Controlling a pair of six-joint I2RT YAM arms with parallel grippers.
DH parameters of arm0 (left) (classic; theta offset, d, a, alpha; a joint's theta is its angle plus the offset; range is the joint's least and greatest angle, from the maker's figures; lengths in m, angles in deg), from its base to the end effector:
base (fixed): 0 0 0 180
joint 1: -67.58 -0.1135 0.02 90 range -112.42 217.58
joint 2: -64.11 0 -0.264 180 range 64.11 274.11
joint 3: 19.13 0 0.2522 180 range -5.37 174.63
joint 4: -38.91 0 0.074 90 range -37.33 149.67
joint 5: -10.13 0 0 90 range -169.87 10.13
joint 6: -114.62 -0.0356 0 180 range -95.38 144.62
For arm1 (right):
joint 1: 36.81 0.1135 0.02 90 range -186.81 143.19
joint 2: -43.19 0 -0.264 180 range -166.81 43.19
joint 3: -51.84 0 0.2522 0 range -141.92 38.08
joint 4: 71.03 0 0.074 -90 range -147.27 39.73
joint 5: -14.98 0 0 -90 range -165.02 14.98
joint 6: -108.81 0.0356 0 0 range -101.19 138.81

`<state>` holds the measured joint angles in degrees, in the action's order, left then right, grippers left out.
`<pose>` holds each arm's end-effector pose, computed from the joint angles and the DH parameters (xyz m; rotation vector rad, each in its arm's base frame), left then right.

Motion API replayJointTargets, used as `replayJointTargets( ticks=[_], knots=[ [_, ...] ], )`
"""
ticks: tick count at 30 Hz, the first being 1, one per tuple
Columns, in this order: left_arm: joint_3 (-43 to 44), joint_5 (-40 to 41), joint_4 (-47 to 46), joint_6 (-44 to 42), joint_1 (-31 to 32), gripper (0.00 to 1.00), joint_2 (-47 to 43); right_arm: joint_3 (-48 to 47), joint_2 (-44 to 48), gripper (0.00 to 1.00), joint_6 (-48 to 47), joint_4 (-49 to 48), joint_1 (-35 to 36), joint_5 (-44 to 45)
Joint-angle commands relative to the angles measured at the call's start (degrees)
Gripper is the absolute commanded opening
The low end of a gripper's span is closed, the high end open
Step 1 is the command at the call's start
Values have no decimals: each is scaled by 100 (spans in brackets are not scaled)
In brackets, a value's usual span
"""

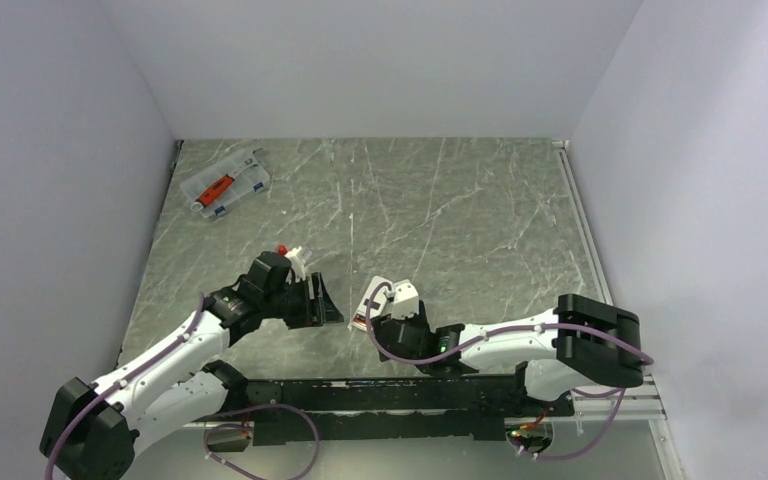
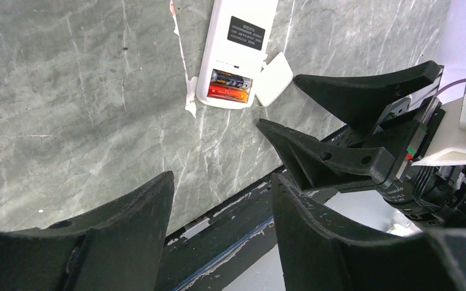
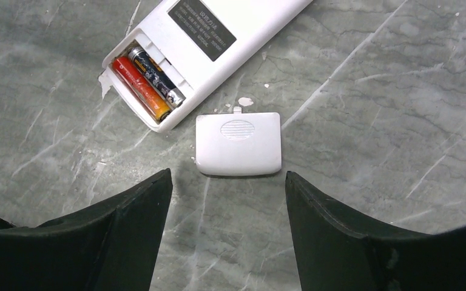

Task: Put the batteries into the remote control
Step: Move the battery cover to the center of the board, then pick up the battery cover at the center of the board.

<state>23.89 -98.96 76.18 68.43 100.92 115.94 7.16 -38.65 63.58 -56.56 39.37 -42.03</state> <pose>0.1446 -0.1091 0.2049 -0.0609 2.5723 -0.9829 0.0781 0.2362 0.1411 -0.3950 2.2814 0.3612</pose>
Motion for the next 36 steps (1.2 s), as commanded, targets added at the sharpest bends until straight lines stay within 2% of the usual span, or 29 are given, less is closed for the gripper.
replayJointTargets(
  ticks=[1,11,27,36],
  knots=[
    [78,57,-68,40,3,65,2,324,-266,71,-62,332,-17,-62],
    [105,72,-59,-13,5,65,46,529,-405,69,-348,-290,2,-57],
    [107,64,-156,-48,5,65,160,-25,-1075,62,-238,369,472,377],
    [95,37,-180,-44,5,65,160,-62,-1064,63,23,644,537,454]
  ],
)
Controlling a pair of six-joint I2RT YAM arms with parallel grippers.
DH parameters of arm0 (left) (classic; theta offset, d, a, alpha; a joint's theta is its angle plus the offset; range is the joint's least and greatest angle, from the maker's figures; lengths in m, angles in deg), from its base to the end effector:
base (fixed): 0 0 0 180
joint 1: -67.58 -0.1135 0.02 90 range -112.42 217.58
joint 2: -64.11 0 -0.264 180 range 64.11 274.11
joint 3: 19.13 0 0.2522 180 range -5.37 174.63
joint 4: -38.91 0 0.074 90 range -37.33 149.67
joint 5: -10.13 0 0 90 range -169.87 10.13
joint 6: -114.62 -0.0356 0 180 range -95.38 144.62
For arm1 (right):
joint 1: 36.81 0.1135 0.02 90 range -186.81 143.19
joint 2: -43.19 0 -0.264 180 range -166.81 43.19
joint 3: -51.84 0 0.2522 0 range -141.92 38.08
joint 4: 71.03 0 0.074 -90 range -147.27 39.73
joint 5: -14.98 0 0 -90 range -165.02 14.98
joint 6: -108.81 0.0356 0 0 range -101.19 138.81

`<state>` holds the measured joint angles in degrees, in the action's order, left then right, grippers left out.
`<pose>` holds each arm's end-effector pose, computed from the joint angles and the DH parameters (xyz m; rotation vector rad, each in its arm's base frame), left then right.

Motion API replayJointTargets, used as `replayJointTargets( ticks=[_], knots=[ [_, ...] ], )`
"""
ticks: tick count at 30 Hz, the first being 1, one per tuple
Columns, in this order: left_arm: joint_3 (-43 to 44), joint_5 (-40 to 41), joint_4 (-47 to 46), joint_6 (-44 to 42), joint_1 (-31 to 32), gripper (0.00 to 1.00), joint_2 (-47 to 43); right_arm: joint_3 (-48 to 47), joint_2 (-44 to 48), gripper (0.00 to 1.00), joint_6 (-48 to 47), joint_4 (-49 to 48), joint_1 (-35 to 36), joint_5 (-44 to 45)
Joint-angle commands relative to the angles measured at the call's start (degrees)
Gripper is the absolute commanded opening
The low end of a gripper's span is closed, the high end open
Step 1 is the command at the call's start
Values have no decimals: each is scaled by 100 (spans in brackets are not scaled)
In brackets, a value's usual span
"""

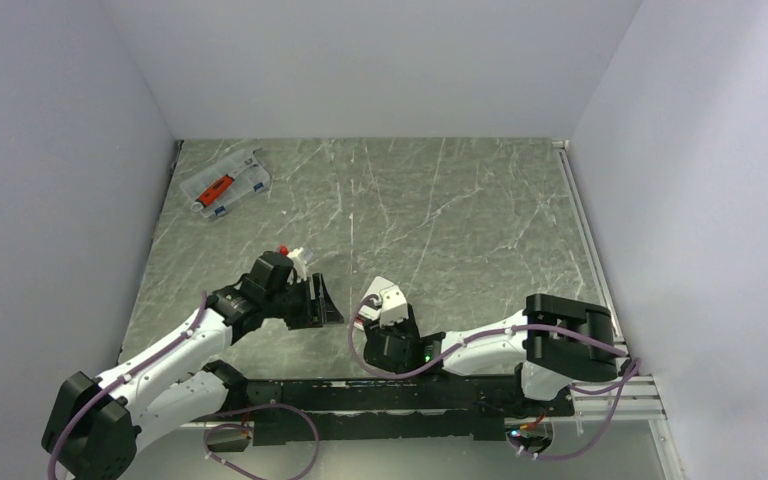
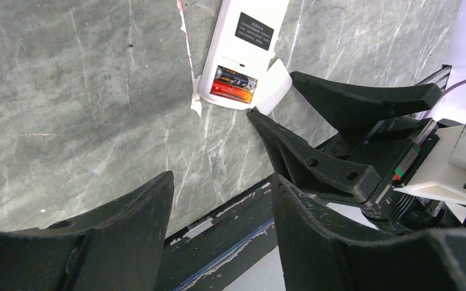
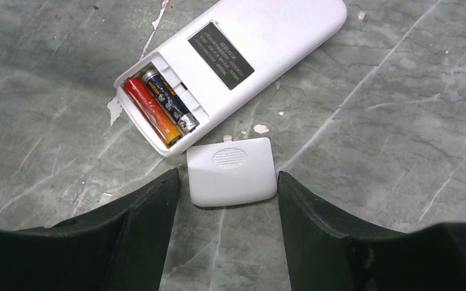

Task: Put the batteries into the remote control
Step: Pick up the battery cover at the center of the board.

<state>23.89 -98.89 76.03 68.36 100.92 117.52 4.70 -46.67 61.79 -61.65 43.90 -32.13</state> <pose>0.1469 -0.1105 0.2006 -0.0668 2.5971 -0.9677 0.0669 0.2587 0.1274 -0.4265 2.1571 0.2558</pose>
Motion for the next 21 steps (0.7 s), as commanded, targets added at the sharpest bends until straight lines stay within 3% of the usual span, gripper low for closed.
replayJointTargets(
  ticks=[1,10,21],
  knots=[
    [102,31,-160,-41,1,65,3,196,-247,63,255,1180,92,-536],
    [131,-18,-240,-50,6,65,103,387,-31,67,424,1200,138,-607],
    [168,4,-181,-59,-2,65,56,386,-82,62,310,1067,147,-660]
  ],
)
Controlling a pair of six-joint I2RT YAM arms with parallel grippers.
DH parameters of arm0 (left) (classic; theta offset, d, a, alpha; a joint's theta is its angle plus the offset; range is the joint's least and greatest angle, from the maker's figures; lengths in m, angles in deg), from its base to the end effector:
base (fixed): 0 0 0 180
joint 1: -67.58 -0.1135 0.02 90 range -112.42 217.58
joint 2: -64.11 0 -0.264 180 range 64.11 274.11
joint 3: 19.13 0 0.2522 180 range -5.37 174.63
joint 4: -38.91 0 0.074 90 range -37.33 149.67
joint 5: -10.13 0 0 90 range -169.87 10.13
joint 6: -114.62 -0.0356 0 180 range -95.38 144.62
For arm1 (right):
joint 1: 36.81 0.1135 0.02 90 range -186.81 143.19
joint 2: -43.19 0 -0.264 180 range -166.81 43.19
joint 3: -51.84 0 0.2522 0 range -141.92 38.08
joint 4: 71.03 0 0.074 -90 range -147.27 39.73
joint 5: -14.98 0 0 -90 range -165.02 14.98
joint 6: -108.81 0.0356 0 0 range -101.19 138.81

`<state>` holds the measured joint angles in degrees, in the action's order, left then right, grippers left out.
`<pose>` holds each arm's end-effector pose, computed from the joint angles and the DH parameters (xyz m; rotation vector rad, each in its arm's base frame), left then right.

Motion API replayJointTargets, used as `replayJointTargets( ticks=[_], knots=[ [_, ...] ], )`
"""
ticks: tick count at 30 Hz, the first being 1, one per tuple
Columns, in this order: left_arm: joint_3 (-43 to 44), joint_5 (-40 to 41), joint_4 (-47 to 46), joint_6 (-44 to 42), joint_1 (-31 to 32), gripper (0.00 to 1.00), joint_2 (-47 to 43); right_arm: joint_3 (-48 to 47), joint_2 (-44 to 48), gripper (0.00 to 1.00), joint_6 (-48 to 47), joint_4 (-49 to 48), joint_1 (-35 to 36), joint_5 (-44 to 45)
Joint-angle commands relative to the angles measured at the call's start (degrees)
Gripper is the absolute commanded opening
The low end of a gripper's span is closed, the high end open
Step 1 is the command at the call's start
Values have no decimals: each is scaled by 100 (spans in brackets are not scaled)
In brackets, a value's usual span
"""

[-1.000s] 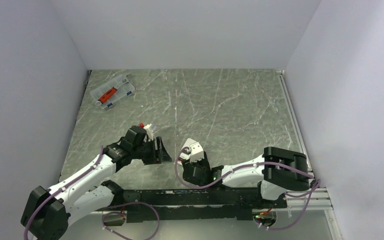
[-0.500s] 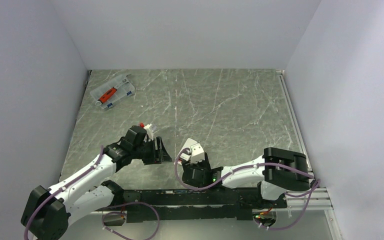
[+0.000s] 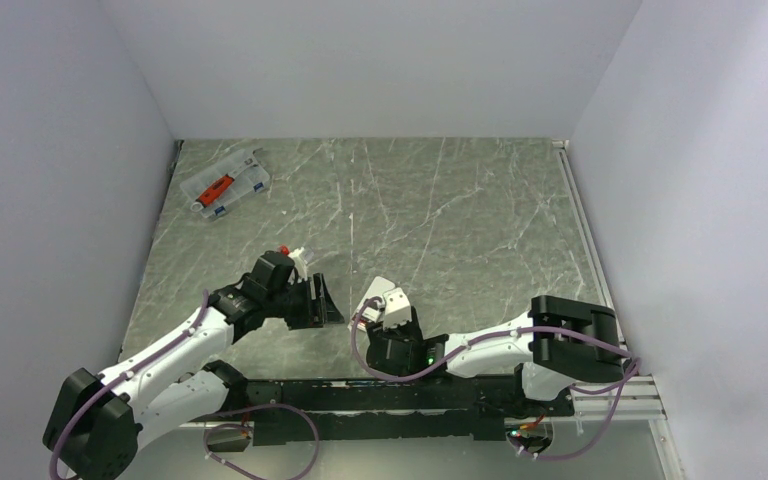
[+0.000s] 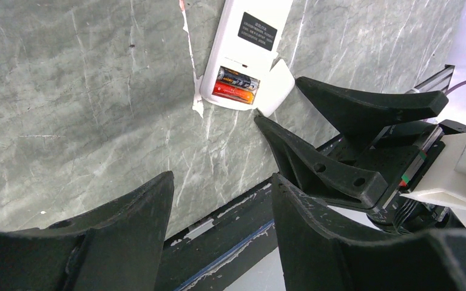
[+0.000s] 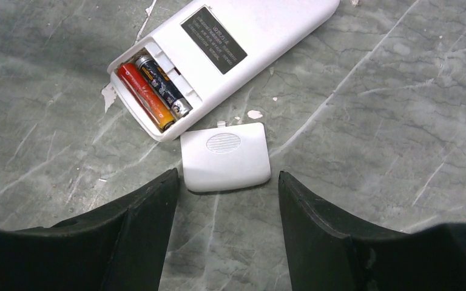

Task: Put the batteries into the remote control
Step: Pick up the battery cover at the center of the board.

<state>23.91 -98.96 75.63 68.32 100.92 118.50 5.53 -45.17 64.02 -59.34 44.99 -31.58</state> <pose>0.1486 -0.1117 0.1984 -0.0680 2.6072 -0.9635 0.0611 0.2526 0.1280 -0.4161 2.1681 0.2525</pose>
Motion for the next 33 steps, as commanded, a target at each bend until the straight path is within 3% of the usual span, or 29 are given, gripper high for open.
replayJointTargets(
  ticks=[1,14,33],
  knots=[
    [158,11,-155,-50,2,65,-46,296,-241,62,80,820,38,-719],
    [92,10,-171,-22,2,65,-76,277,-312,56,-36,686,38,-736],
    [104,15,-125,-28,5,65,-103,200,-471,60,-74,678,38,-702]
  ],
)
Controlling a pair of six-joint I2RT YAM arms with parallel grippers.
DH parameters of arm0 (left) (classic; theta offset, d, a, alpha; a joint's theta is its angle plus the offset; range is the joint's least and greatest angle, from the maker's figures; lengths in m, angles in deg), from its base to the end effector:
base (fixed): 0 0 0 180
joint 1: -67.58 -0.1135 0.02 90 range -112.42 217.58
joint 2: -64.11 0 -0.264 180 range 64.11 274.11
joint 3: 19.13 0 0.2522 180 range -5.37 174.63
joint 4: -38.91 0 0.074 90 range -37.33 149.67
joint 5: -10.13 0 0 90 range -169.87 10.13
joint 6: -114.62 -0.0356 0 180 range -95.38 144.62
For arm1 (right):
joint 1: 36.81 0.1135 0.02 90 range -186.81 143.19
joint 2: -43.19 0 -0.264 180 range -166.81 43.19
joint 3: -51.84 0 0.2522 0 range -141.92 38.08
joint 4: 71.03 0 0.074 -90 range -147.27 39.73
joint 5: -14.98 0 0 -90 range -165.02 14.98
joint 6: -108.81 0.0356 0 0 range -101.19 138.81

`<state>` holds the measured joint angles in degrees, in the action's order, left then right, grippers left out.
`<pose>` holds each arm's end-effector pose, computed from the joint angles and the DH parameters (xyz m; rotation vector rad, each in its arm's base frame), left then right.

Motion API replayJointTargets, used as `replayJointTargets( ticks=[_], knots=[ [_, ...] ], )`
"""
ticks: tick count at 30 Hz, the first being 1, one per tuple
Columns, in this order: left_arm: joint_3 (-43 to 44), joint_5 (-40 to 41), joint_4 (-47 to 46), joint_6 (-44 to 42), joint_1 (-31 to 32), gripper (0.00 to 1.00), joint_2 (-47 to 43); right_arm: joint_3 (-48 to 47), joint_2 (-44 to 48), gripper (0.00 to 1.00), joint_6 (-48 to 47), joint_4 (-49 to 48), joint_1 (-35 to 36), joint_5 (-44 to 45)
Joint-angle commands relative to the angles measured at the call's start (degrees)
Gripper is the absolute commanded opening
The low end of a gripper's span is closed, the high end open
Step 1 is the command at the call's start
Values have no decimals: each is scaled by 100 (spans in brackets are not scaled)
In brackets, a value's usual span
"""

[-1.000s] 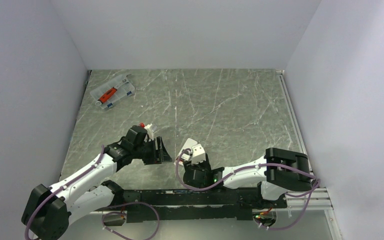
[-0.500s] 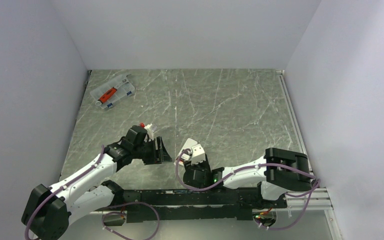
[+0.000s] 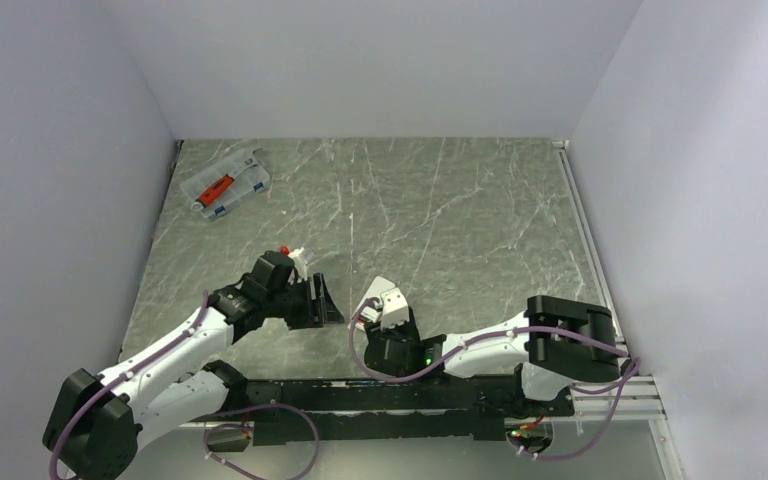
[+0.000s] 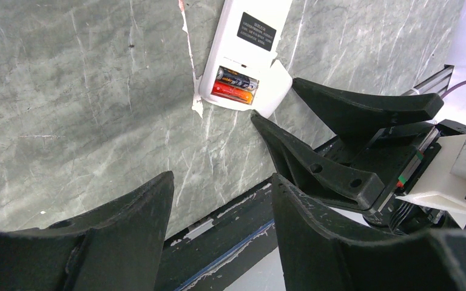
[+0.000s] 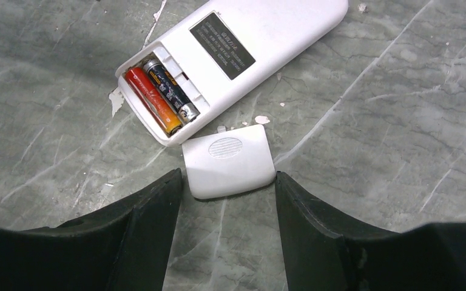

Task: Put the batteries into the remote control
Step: Pick up the battery cover at the center of the board.

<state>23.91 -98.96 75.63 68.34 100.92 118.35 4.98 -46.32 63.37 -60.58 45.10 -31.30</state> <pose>0.1484 -0.1115 0.1988 -0.0677 2.6046 -0.9650 0.0614 0.2570 0.1269 -0.4214 2.1578 0.2554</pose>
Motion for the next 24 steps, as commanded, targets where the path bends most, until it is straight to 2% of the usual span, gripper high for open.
replayJointTargets(
  ticks=[1,24],
  knots=[
    [106,19,-121,-31,6,65,-91,264,-356,60,-2,804,27,-733],
    [104,11,-55,-39,4,66,-186,386,-226,64,-11,743,-116,-715]
  ],
)
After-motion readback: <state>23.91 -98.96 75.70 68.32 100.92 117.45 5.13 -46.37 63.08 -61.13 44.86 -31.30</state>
